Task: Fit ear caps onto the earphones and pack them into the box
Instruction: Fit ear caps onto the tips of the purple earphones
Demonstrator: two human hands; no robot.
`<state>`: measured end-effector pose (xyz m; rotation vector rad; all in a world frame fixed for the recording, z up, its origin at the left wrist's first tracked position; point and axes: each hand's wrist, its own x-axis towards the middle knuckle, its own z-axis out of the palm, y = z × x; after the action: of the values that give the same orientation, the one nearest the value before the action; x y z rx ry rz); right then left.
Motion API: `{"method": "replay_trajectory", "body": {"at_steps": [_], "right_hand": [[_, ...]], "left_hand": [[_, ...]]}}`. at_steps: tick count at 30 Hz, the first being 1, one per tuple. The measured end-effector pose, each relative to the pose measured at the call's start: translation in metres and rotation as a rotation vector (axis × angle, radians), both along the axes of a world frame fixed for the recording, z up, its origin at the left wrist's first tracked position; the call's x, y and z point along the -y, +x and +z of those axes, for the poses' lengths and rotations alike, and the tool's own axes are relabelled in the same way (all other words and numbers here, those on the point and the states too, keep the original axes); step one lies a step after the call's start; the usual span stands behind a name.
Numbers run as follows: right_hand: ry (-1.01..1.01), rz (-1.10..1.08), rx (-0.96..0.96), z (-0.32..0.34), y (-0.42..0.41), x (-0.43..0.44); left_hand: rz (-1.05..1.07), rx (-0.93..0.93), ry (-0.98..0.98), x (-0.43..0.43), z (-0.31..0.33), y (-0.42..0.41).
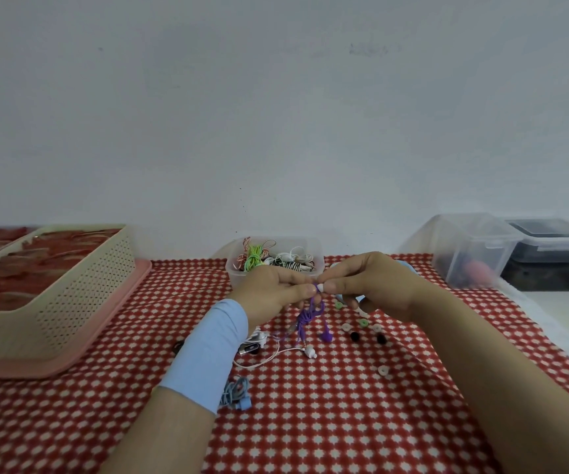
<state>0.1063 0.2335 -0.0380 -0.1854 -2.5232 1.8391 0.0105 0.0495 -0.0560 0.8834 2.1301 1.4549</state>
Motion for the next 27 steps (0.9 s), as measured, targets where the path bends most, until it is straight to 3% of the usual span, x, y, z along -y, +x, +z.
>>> {"method": "replay_trajectory", "body": {"at_steps": [8,15,22,27], "right_hand": [[-0.132,0.046,0.058,0.0,0.0,-0.005],[-0.074,0.019,0.094,-0.002,-0.005,-0.006],[-0.22,0.082,0.153,-0.002,-0.004,-0.011],[-0.137,0.021,0.165,0.003,-0.002,-0.008]], "left_hand": [[-0.007,0.045,0.093,-0.005,-0.003,0.002],[-0.002,-0.014,0.055,-0.004,-0.002,0.002],[-0.053,0.014,0.061,-0.004,0.002,0.002],[-0.062,-0.009,0.06,-0.005,0.003,0.005]]}}
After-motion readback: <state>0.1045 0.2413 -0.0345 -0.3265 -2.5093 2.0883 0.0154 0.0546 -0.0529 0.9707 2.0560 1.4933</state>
